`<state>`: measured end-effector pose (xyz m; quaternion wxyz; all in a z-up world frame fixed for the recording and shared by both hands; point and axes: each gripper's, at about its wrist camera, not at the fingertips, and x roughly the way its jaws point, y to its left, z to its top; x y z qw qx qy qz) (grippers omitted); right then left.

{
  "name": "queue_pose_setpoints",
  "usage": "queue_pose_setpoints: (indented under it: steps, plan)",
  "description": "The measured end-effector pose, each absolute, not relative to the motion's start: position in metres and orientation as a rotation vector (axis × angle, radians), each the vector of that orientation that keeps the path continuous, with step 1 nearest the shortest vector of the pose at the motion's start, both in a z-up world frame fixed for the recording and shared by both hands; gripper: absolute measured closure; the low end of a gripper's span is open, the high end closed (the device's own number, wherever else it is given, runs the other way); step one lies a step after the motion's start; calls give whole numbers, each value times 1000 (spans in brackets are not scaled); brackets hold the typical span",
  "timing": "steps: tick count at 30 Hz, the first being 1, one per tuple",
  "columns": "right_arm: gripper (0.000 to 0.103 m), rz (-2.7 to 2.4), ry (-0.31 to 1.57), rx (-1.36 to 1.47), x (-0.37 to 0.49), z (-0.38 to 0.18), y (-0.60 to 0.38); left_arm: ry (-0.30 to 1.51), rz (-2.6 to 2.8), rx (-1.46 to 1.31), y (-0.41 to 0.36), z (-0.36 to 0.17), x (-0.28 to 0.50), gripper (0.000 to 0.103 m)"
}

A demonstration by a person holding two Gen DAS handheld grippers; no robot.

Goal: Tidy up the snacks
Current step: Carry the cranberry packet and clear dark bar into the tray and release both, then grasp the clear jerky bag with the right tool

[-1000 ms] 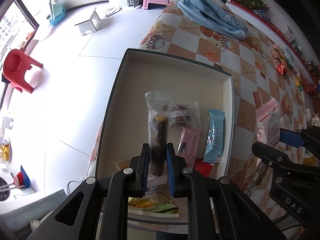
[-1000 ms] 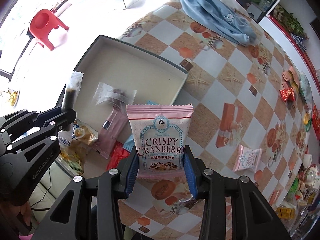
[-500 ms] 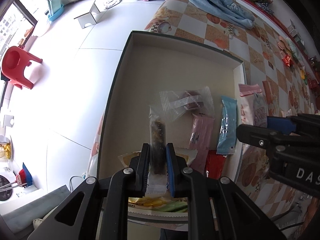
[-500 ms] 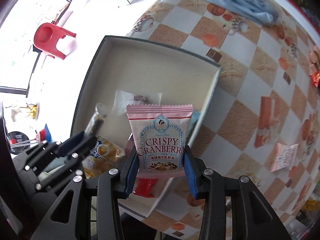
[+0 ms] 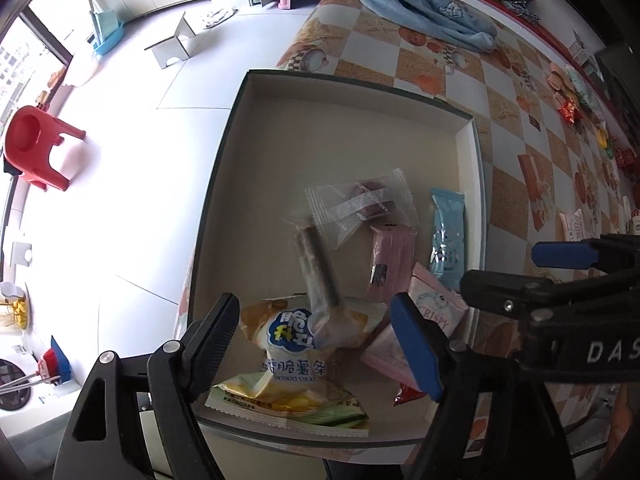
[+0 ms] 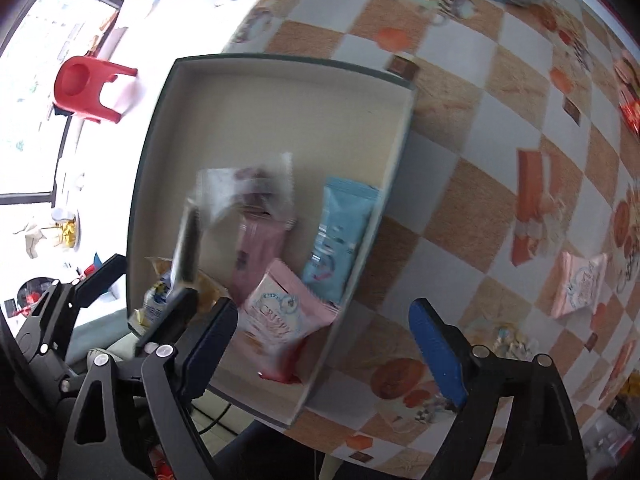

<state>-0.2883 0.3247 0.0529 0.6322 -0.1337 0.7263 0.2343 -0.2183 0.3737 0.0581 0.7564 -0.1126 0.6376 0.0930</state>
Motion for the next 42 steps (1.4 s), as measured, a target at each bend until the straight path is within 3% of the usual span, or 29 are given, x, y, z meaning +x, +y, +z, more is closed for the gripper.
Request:
queue_pose_setpoints:
  steps: [6, 7, 8, 23, 37, 42]
  plan:
    - [13, 428, 1699, -265, -284, 45, 279, 1409, 198, -220, 364, 57, -215, 22]
    - [1, 410, 1709, -246, -284, 43, 269, 1412, 195, -216, 362, 57, -215, 22]
    - [0, 391, 1717, -232, -284, 41, 259, 1415, 194, -211, 360, 57, -214, 22]
    - [0, 21, 1831, 12, -311, 1, 102, 1480, 128, -109, 316, 47, -218, 22]
    - [0, 96, 1777, -54, -284, -10, 150, 1518, 120, -25, 289, 51, -231, 22]
    - [0, 51, 1765, 9, -289, -5, 116, 1524, 114, -25, 281, 49, -236, 22]
